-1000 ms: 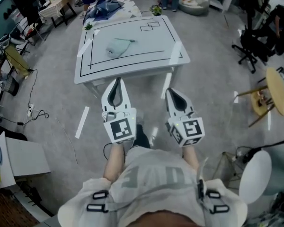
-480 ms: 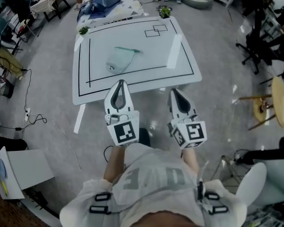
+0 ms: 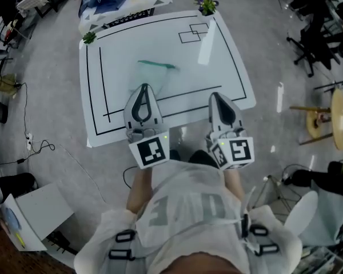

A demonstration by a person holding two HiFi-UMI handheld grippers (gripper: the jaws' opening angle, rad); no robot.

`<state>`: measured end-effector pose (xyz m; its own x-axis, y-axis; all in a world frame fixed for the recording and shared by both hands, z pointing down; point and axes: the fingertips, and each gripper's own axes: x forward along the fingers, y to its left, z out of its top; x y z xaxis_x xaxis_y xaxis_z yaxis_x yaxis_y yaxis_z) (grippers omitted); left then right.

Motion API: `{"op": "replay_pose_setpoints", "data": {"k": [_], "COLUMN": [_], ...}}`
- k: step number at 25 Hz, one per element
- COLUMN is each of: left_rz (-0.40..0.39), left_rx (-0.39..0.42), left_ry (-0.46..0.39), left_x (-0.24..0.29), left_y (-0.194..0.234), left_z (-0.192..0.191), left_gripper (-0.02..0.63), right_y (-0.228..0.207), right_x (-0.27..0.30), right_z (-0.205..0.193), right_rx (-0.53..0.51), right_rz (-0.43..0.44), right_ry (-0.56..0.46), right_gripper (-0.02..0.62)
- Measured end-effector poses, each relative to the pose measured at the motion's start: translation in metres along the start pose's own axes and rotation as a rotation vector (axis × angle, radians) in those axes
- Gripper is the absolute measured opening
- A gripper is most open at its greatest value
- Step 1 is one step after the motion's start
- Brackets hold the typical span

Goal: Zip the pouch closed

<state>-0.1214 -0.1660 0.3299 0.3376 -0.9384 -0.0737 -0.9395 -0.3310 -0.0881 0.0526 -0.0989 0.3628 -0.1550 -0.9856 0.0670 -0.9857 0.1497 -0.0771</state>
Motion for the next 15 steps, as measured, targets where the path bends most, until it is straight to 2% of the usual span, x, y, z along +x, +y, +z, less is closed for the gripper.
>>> {"op": "replay_pose_setpoints", "data": {"k": [8,15], "left_rz": [0.018,0.118], "left_rx": [0.011,0.035], "left_ry": [0.012,0.017], "left_x": [0.041,0.058], "left_y": [0.001,-0.005], "left_z": [-0.003,0.002], "left_gripper": [0.009,0.008], "right_y": [-0.015,-0.035], "right_x": [0.043,0.083], "right_z": [0.005,0.013], "right_rx": [-0.001,0.008], "right_rz": [0.024,0.123], "right_ry": [0.012,-0.008], "right_gripper": [0.006,0.006]}}
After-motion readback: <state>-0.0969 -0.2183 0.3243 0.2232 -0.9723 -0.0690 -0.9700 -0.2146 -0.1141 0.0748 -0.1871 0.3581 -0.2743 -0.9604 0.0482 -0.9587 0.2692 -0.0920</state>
